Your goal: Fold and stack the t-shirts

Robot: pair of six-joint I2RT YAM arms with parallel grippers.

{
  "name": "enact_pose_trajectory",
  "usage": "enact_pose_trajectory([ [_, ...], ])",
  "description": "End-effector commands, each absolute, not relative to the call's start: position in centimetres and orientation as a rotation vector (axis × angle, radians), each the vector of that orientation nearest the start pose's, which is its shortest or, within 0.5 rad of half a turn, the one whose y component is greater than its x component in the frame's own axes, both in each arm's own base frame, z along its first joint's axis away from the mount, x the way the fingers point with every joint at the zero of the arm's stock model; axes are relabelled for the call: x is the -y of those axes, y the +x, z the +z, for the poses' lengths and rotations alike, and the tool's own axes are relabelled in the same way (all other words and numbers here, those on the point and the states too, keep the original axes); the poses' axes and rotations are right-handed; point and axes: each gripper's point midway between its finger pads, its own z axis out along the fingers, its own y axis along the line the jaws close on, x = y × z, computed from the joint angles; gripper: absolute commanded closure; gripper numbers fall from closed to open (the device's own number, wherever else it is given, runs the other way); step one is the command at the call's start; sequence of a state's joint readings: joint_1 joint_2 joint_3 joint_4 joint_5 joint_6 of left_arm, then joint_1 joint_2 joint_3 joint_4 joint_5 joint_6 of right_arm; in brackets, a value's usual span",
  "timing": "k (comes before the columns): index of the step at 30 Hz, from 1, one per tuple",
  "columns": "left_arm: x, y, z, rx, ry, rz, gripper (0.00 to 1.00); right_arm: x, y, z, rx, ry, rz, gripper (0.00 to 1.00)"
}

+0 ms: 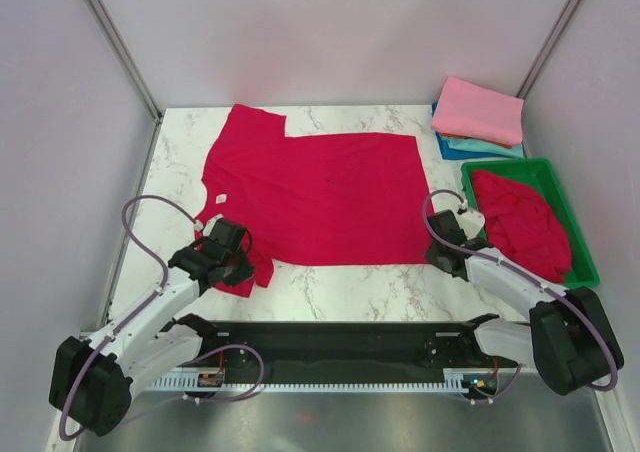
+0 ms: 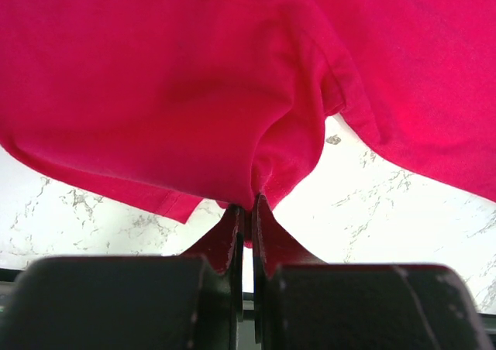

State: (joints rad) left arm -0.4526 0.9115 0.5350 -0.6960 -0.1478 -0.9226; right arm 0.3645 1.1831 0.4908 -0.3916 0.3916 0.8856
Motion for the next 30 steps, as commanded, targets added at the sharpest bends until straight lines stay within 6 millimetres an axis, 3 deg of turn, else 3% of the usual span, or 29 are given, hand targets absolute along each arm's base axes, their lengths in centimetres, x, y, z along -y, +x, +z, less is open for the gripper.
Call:
enact_pose_trajectory([
  [1, 10.1, 18.9, 5.9, -2.551, -0.622, -0.319, 0.98, -5.4, 21.7, -0.2, -2.487, 0.775, -0.02, 0.64],
  [9, 11.3, 18.9, 7.5, -2.573, -0.54, -0.393, 0.98, -5.6, 21.4, 0.9, -2.465, 0.766, 0.027, 1.0],
  [12, 12.9, 18.6, 9.2, -2.639, -0.436, -0.476, 0.98, -5.6, 21.2, 1.9, -2.465, 0.763, 0.038, 1.0],
  [18, 13.7, 18.6, 11.5, -2.773, -0.23, -0.448, 0.98, -6.7, 22.2, 4.7, -2.444, 0.737, 0.124, 1.0],
  [19, 13.6, 19.2, 13.1, -2.763, -0.202, -0.424, 0.98, -7.0, 23.0, 5.8, -2.421, 0.726, 0.141, 1.0],
  [21, 12.8, 20.6, 14.3, -2.743, -0.148, -0.344, 0.98, -7.3, 24.2, 7.5, -2.394, 0.703, 0.153, 1.0],
  [27, 11.0, 24.2, 17.7, -2.674, -0.133, -0.328, 0.98, -7.6, 28.0, 11.4, -2.33, 0.64, 0.127, 1.0],
  [30, 10.4, 26.4, 18.6, -2.658, -0.126, -0.313, 0.98, -7.6, 29.9, 12.4, -2.315, 0.62, 0.105, 1.0],
])
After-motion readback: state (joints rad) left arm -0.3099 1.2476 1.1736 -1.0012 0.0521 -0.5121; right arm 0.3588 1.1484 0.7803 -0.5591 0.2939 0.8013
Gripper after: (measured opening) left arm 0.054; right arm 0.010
